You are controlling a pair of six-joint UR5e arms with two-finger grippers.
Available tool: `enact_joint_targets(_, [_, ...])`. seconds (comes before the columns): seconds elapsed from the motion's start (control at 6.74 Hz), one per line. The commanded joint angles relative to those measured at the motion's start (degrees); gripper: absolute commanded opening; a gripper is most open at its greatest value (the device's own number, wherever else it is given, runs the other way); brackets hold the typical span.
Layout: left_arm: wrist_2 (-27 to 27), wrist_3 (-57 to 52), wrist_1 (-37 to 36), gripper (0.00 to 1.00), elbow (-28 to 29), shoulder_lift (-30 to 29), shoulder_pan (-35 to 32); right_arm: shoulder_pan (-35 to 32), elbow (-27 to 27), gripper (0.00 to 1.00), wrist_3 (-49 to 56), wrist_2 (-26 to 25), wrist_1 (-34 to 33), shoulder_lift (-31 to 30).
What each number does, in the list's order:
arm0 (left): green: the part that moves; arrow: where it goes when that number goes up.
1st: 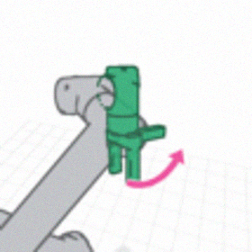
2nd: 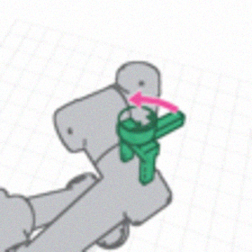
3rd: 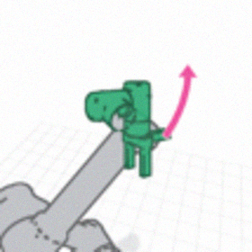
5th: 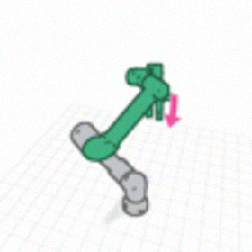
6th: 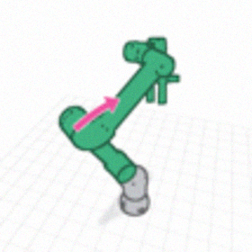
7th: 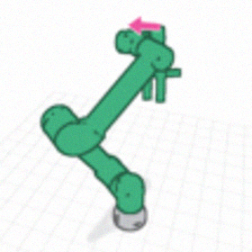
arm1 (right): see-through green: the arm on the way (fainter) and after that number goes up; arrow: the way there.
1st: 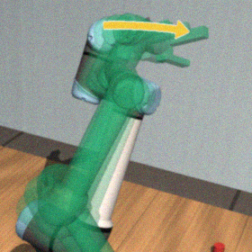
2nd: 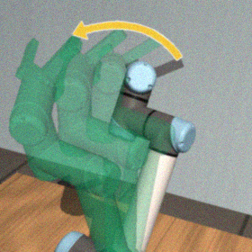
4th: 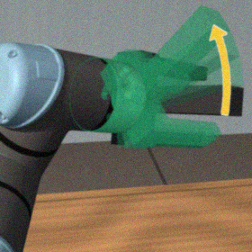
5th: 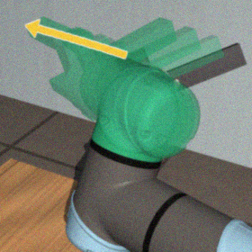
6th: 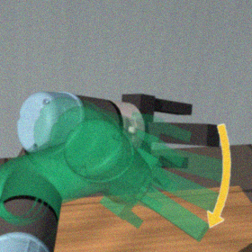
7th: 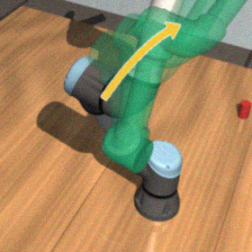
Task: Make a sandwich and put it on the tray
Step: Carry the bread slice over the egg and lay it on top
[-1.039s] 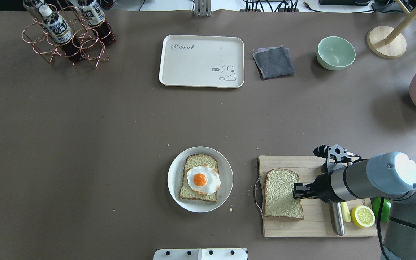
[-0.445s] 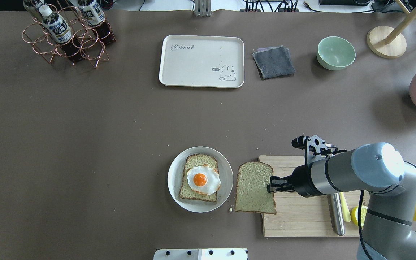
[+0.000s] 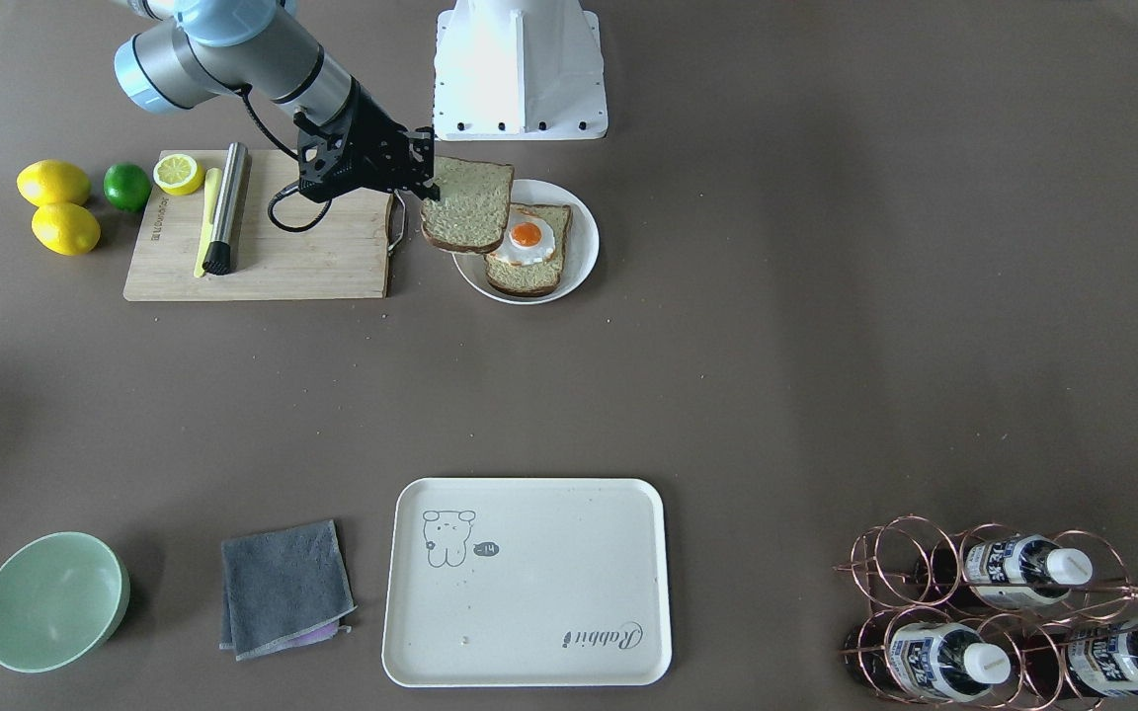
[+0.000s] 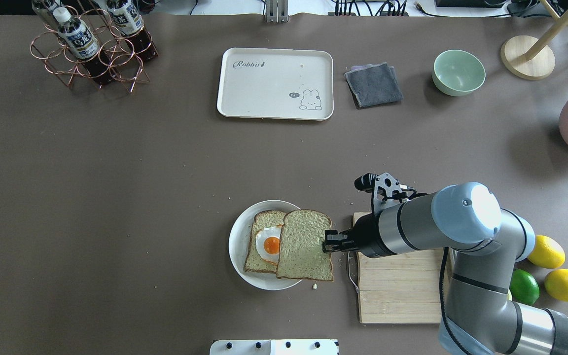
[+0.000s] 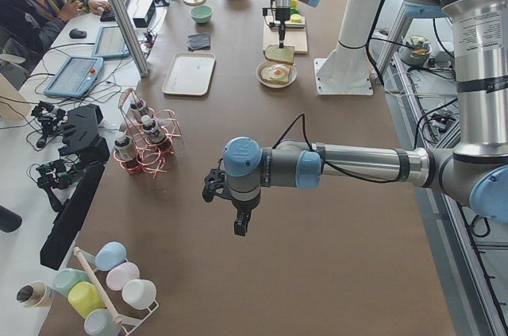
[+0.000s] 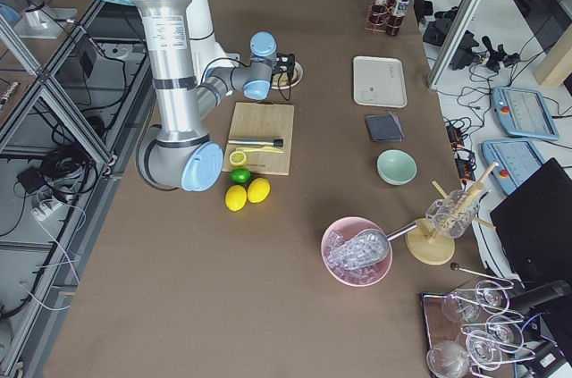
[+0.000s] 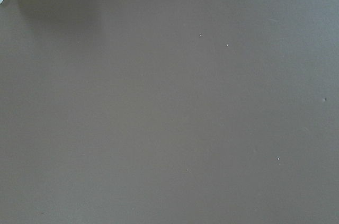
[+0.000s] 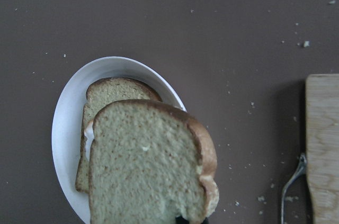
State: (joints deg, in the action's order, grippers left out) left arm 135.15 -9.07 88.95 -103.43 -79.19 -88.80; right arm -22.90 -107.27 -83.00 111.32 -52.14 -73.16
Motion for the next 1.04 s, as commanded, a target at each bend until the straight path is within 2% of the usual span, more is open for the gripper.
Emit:
enact_joint_targets(0.0, [-0.1,-0.1,0.0,0.98,0.5,0.0,-0.1,0.3,5.6,0.00,0.2,0.0,-0.2,6.6])
enact_joint_targets(0.15, [-0.1,-0.1,0.0,0.98,0.6,0.0,-0.4,0.4,9.1,0.00,0.2,0.0,-0.1,9.5])
enact_joint_targets(0.89, [0.0,0.0,0.0,0.98,0.3,0.0,-0.6,1.0,10.2,0.00,-0.1,0.0,-0.1,8.8])
